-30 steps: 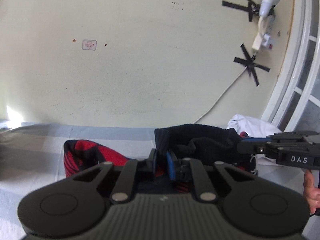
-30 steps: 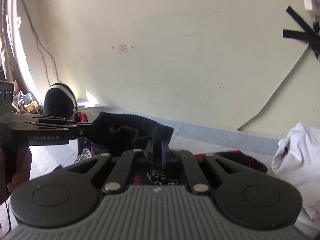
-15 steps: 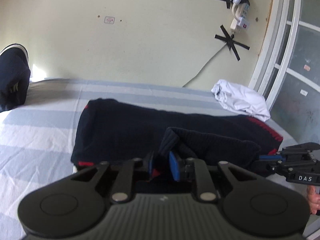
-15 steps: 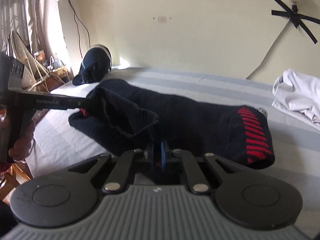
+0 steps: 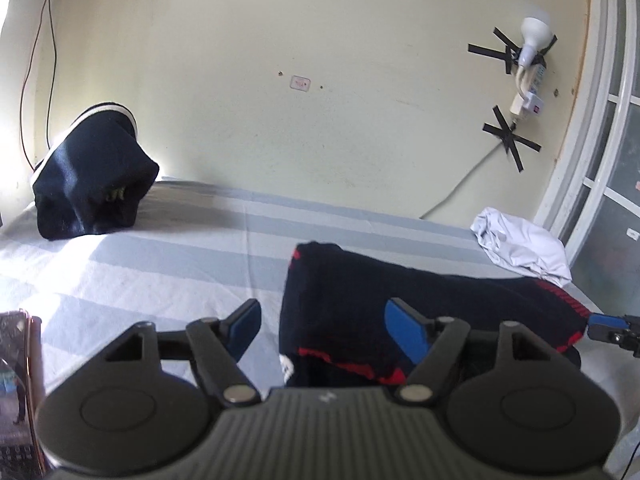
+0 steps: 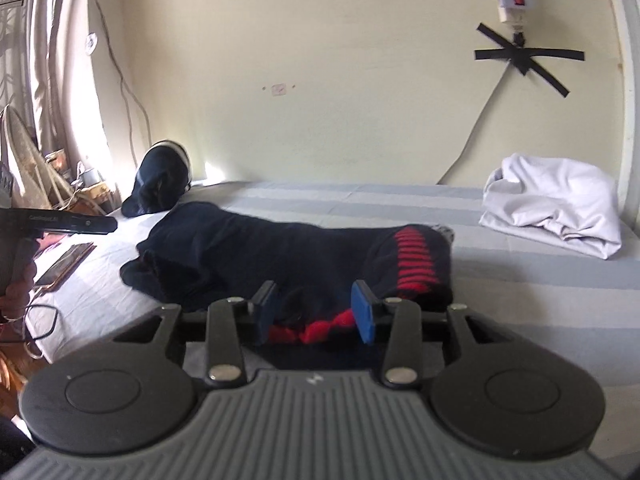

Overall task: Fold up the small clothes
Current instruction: 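Press and smooth the folded sweater strip with both grippers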

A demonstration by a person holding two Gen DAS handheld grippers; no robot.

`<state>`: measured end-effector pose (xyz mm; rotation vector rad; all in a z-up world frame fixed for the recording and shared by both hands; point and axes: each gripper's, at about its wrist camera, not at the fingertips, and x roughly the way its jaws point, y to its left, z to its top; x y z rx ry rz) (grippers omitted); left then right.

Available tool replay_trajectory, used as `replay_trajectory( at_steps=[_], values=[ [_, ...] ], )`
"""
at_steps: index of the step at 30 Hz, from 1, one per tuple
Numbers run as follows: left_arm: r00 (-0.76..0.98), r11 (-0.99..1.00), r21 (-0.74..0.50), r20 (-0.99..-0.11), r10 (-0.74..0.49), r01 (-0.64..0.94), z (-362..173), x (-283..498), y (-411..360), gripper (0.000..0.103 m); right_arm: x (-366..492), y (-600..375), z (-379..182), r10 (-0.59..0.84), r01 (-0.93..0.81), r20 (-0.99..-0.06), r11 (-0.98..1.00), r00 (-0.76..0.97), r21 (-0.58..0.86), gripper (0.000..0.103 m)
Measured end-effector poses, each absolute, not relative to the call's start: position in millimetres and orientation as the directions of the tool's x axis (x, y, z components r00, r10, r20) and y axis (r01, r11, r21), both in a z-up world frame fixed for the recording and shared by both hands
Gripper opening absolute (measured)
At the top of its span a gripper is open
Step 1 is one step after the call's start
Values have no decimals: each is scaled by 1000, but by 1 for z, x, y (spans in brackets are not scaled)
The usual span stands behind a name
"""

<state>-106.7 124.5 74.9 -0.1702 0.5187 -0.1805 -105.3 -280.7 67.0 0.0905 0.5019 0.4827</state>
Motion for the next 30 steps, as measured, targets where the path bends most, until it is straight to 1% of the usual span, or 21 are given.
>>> replay_trajectory(
  at_steps=[2, 4, 5, 7, 9, 10, 11, 12, 13, 14, 15, 16, 17, 18, 19, 20, 22, 23, 24, 26, 30],
  values=[
    [851, 973, -198, -483, -205, 122, 79, -89, 116, 81, -96, -285, 68, 420, -371, -432, 908, 798, 195, 50],
    [832, 974, -193, -515, -205, 120, 77, -69, 103, 81, -87, -291, 66, 378, -323, -418, 925, 826, 200, 50],
    [823, 972, -195, -526, -213, 127, 75, -60, 97, 81, -82, -297, 65, 361, -295, -416, 931, 835, 216, 50],
    [800, 973, -189, -559, -216, 131, 68, -41, 90, 74, -71, -306, 64, 351, -263, -414, 930, 840, 255, 50],
    [786, 976, -168, -581, -211, 137, 61, -27, 82, 55, -64, -309, 64, 376, -271, -407, 917, 833, 293, 50],
    [781, 978, -156, -590, -202, 135, 58, -20, 79, 50, -62, -307, 64, 390, -283, -402, 911, 829, 300, 49],
    [778, 982, -141, -600, -185, 125, 54, -14, 76, 40, -60, -303, 65, 405, -301, -398, 906, 823, 298, 48],
    [773, 985, -128, -610, -172, 118, 51, -7, 73, 23, -58, -298, 65, 418, -320, -397, 901, 817, 292, 46],
    [769, 986, -125, -617, -166, 112, 48, 0, 71, 19, -54, -292, 63, 438, -344, -402, 894, 804, 287, 39],
    [771, 987, -131, -617, -159, 98, 45, 6, 70, 19, -49, -285, 60, 465, -373, -420, 883, 779, 286, 35],
    [775, 987, -134, -614, -149, 84, 44, 12, 69, 18, -40, -278, 54, 476, -389, -453, 879, 753, 276, 34],
    [782, 990, -129, -610, -129, 63, 42, 21, 67, 17, -28, -271, 45, 457, -387, -498, 889, 737, 244, 30],
    [787, 994, -105, -609, -93, 36, 40, 30, 64, 15, -16, -266, 35, 412, -366, -539, 910, 735, 196, 21],
    [787, 996, -87, -614, -66, 16, 37, 37, 62, 15, 1, -264, 21, 349, -327, -579, 934, 737, 146, 13],
    [778, 996, -86, -626, -47, -8, 32, 45, 61, 15, 12, -269, 15, 347, -314, -558, 936, 754, 159, 4],
    [771, 995, -100, -636, -46, -23, 29, 49, 62, 15, 24, -274, 14, 340, -282, -560, 940, 756, 190, 0],
    [774, 992, -118, -632, -39, -46, 27, 46, 65, 17, 36, -282, 16, 348, -226, -565, 934, 748, 276, 0],
    [777, 992, -115, -628, -31, -53, 28, 42, 67, 22, 36, -281, 16, 345, -225, -567, 936, 748, 271, 0],
    [780, 992, -110, -625, -20, -63, 29, 37, 69, 32, 33, -279, 16, 338, -239, -569, 940, 750, 243, 0],
    [790, 989, -116, -614, -1, -89, 31, 26, 73, 42, 24, -277, 17, 334, -263, -567, 943, 753, 205, 4],
    [836, 984, -156, -549, -12, -89, 49, -6, 76, 41, 4, -283, 31, 343, -263, -513, 938, 787, 224, 19]
  ],
)
